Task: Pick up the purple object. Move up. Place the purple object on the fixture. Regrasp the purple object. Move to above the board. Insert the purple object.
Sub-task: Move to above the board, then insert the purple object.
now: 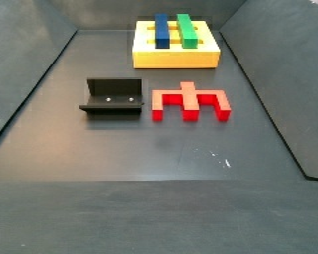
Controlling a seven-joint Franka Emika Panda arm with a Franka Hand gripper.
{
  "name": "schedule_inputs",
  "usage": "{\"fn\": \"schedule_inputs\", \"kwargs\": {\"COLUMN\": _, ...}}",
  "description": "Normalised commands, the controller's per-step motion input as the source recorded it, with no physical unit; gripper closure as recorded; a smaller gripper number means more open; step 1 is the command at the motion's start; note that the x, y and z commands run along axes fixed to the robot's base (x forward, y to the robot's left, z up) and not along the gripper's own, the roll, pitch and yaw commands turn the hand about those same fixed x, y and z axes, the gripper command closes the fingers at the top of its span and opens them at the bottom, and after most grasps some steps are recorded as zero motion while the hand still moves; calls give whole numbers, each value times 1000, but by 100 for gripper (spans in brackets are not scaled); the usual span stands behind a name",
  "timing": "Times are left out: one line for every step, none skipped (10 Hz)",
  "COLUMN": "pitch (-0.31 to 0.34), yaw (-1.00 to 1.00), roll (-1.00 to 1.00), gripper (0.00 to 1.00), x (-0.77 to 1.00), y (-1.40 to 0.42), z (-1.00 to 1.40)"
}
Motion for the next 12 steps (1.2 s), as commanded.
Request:
{"fn": "schedule_inputs", "kwargs": {"pitch": -31, "yaw": -10, "roll": -204, "gripper": 100, "x": -34, "y": 13, "z": 2}}
{"fn": "schedule_inputs", "kwargs": {"pitch": 0, "yaw": 0, "roll": 0, "gripper": 100, "x": 20, "y": -54, "z": -20}}
{"fn": "schedule_inputs", "kwargs": {"pitch": -34, "yaw": -129, "roll": -127, "gripper": 100, "x": 203, "y": 0, "z": -160}}
{"fn": "schedule_inputs", "kwargs": {"pitch": -164, "yaw": 0, "roll": -171, "gripper": 100, "x": 189, "y": -337, "z": -657}}
{"fn": "schedule_inputs", "kwargs": {"pitch": 0, "yaw": 363, "roll": -91, "gripper": 100, "x": 109, "y": -626, "z": -694}}
{"fn": "schedule_inputs", "kwargs": {"pitch": 0, "yaw": 511, "roll": -79, "gripper": 100, "x": 114, "y": -480, "z": -726}}
{"fn": "schedule_inputs", "kwargs": {"pitch": 3, "yaw": 471, "roll": -74, "gripper": 100, "x": 29, "y": -523, "z": -637}}
{"fn": "schedule_inputs", "kwargs": {"pitch": 0, "yaw": 440, "roll": -74, "gripper": 100, "x": 0, "y": -497, "z": -580}}
{"fn": "schedule_inputs", "kwargs": {"pitch": -147, "yaw": 123, "roll": -129, "gripper": 100, "x": -243, "y": -143, "z": -549}}
{"fn": "schedule_inputs", "kwargs": {"pitch": -147, "yaw": 0, "roll": -163, "gripper": 100, "x": -249, "y": -29, "z": -469}}
{"fn": "schedule_inputs", "kwargs": {"pitch": -121, "yaw": -43, "roll": -146, "gripper": 100, "x": -226, "y": 0, "z": -389}}
{"fn": "schedule_inputs", "kwargs": {"pitch": -116, "yaw": 0, "roll": -86, "gripper": 100, "x": -169, "y": 9, "z": -177}}
